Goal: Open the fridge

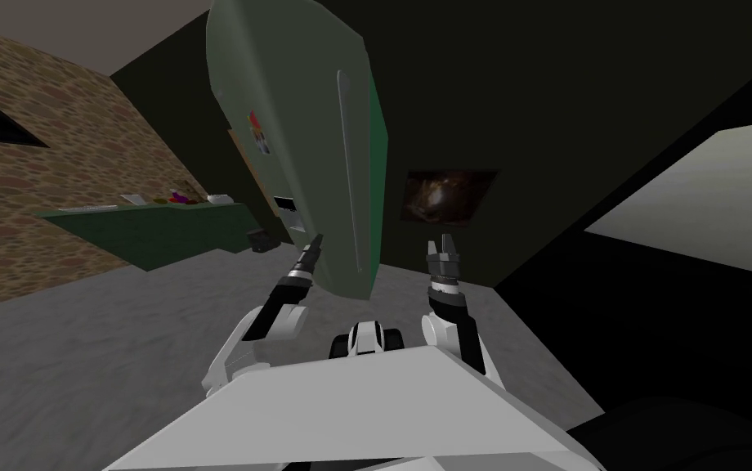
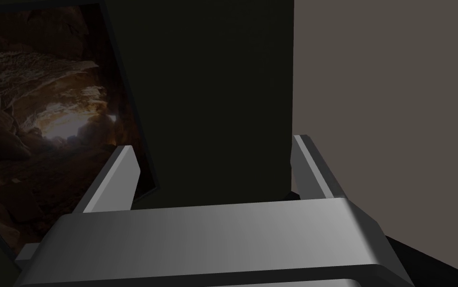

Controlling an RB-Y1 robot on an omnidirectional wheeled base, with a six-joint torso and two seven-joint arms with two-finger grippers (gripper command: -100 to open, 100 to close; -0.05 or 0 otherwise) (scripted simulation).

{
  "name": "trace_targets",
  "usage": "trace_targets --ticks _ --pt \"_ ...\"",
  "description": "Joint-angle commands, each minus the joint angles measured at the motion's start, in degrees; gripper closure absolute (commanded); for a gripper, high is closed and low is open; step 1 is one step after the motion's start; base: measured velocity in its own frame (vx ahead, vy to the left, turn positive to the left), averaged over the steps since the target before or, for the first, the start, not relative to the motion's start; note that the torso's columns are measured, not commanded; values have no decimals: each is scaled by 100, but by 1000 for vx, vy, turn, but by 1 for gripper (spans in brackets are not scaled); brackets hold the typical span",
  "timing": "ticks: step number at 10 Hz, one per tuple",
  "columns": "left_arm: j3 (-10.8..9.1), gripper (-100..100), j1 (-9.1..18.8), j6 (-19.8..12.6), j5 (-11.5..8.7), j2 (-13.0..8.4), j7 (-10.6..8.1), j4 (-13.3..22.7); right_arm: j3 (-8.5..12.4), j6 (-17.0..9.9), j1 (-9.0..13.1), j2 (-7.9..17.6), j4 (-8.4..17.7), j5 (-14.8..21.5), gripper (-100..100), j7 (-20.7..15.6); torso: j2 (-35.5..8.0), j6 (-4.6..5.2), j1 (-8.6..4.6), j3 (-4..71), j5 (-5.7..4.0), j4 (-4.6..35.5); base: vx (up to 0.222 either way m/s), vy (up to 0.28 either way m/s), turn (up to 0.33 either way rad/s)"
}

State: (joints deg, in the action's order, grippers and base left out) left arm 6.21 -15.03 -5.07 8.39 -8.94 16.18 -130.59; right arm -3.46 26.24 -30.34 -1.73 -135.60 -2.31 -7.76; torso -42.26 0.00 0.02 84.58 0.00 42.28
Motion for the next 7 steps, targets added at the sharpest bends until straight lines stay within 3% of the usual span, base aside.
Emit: trace_targets --ticks 1,6,7 --pt "149 -100 140 -421 192 85 88 -44 0 0 0 0 0 0 0 0 0 0 1 1 0 0 64 -44 9" --pt "458 -100 480 -1250 598 243 265 -87 0 0 0 0 0 0 0 0 0 0 -6 0 -2 0 69 -52 9" --pt "458 -100 480 -1288 598 243 265 -87 0 0 0 0 0 0 0 0 -4 0 -3 -2 -1 1 43 -40 4"
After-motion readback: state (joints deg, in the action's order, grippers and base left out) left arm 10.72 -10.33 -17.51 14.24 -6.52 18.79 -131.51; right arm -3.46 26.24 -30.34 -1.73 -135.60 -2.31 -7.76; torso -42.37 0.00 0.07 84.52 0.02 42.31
